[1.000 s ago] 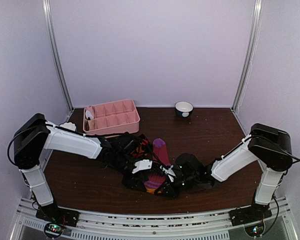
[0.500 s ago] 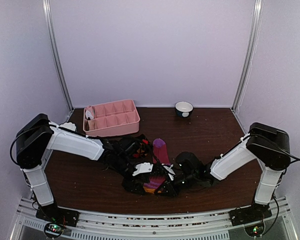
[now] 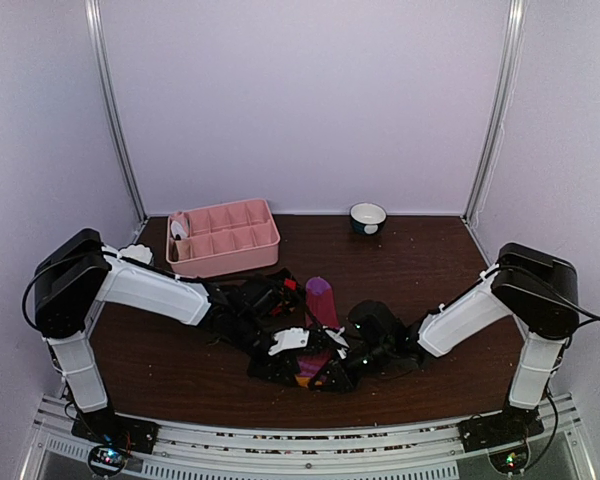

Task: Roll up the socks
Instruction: Roll the sock at the center of the board.

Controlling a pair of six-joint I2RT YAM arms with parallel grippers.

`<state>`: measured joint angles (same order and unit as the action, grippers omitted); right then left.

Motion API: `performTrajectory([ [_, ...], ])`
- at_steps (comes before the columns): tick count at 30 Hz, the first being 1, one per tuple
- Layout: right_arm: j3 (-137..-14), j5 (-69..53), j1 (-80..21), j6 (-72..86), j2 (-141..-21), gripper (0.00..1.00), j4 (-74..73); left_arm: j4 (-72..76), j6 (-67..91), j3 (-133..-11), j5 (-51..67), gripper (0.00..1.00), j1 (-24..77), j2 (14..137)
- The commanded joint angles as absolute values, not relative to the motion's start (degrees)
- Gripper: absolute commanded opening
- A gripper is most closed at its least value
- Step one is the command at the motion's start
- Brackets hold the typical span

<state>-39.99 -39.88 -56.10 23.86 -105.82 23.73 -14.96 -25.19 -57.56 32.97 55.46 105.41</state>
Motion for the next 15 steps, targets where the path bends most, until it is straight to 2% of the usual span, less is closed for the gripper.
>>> performTrajectory([
  [1,-39.24,-37.56,-55.68,24.34,-106.43,0.00,17.13,-12.15,-21.96,-58.27,33.64,0.24,55.63,105.91],
  [2,-39.28,-37.35,-55.60,24.34,-106.29,0.00,16.98,-11.82,-21.26,-58.07,32.88,0.20,55.58,105.99],
  [3,-39.17,-37.08,-55.47,24.37,-106.09,0.00,16.92,-11.45,-20.28,-58.09,31.73,0.08,55.49,106.09],
  [4,-39.03,-36.78,-55.39,24.45,-105.85,0.00,17.05,-11.11,-19.06,-58.12,30.67,0.01,55.23,106.35],
  [7,-37.84,-35.91,-55.29,25.06,-104.65,0.07,19.47,-11.23,-15.91,-58.64,30.29,0.00,53.66,107.49],
  [11,-35.68,-33.32,-55.44,24.76,-102.32,0.29,22.49,-13.15,-12.67,-60.34,30.10,0.00,52.21,109.82],
  [15,-34.33,-29.83,-55.45,23.12,-100.30,0.37,22.54,-15.31,-10.03,-62.30,30.34,0.00,51.32,111.54],
])
